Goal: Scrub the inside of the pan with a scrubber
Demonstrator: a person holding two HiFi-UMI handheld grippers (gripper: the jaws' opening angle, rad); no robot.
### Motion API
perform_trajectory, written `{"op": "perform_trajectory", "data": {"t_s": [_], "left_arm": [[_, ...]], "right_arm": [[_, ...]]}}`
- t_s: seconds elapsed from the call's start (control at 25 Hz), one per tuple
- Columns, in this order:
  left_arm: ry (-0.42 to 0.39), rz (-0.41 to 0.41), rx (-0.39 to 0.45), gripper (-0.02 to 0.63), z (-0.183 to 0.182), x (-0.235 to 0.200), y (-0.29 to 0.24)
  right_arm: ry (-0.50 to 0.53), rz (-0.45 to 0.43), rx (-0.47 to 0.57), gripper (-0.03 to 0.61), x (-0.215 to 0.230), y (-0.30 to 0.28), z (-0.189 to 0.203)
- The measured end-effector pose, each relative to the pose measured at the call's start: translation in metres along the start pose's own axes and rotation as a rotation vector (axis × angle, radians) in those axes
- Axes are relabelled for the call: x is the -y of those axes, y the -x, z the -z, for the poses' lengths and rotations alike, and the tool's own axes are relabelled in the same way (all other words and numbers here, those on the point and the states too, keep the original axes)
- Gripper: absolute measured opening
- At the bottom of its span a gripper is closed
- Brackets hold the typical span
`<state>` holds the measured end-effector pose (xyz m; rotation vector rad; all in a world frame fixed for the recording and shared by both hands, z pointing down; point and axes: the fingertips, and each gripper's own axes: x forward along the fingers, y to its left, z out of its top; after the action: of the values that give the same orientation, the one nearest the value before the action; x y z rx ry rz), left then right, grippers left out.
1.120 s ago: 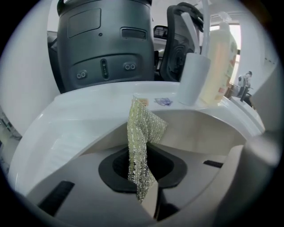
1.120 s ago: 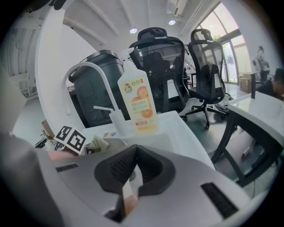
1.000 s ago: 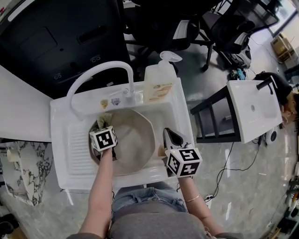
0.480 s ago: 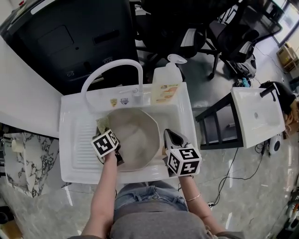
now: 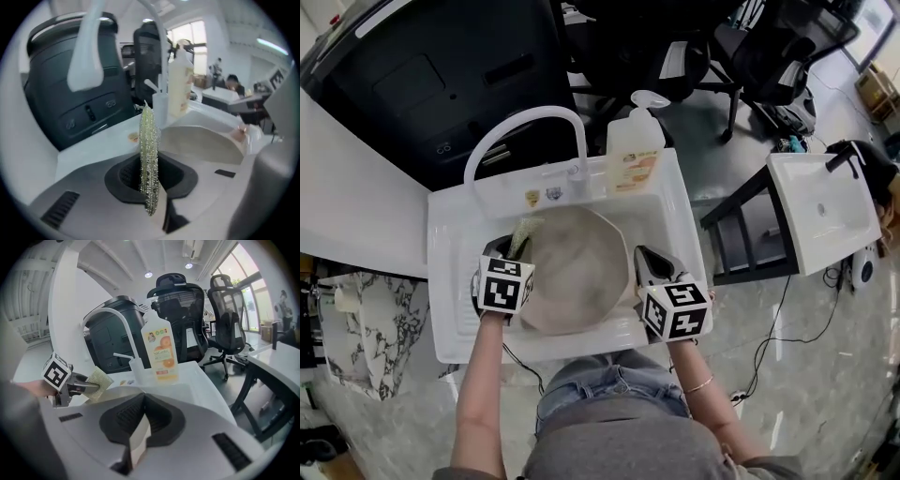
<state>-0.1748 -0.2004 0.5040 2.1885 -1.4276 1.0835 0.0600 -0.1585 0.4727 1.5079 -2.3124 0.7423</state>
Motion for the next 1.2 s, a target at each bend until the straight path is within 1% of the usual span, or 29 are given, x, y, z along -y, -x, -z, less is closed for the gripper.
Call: {"op": "perform_trajectory", "data": {"t_s": [0.08,0.12,0.28,0.32,0.36,0.4,0.52,0.64,0.72,0.8,0.96,1.2], "left_arm": [[-0.248,-0.035,-0.03,0.061,-0.007,0.004,-0.009],[-0.385,-0.065,-0.045,0.061,-0.01,0.007,-0.014],[-1.018,-0.222,-0.111,0.061,-0.008,0.018,-0.036],[-1.14,-0.235,-0.132,0.061,-0.003,0.019,-0.042],[-1.231,-0.229,-0.157,0.061,0.003,0.021,-0.049],[-1.301,-0.215,-0.185,0.061,0.01,0.021,-0.054],[-1.47,-0.191,-0.281,0.061,0.028,0.02,-0.063],[-1.572,-0.135,-0.416,0.061,0.053,0.021,-0.06],[-1.596,-0.065,-0.504,0.06,0.072,0.021,-0.054],[-1.58,0.02,-0.586,0.061,0.09,0.019,-0.045],[-1.496,0.182,-0.74,0.061,0.111,0.021,-0.023],[-1.474,0.329,-0.953,0.061,0.136,0.03,0.001]], "right_arm": [[-0.007,0.011,0.001,0.011,0.0,0.003,0.003],[-0.011,0.018,0.001,0.011,0.001,0.005,0.004],[-0.024,0.045,0.0,0.011,0.004,0.013,0.01],[-0.027,0.052,0.001,0.011,0.005,0.015,0.011],[-0.032,0.06,0.003,0.011,0.006,0.018,0.011],[-0.036,0.069,0.005,0.011,0.008,0.02,0.012],[-0.045,0.086,0.008,0.011,0.011,0.024,0.014],[-0.045,0.088,0.007,0.011,0.008,0.025,0.016],[-0.043,0.088,0.005,0.011,0.005,0.026,0.017],[-0.043,0.088,0.004,0.011,0.002,0.026,0.018],[-0.042,0.087,0.006,0.011,-0.001,0.027,0.018],[-0.042,0.074,0.01,0.011,-0.009,0.026,0.017]]}}
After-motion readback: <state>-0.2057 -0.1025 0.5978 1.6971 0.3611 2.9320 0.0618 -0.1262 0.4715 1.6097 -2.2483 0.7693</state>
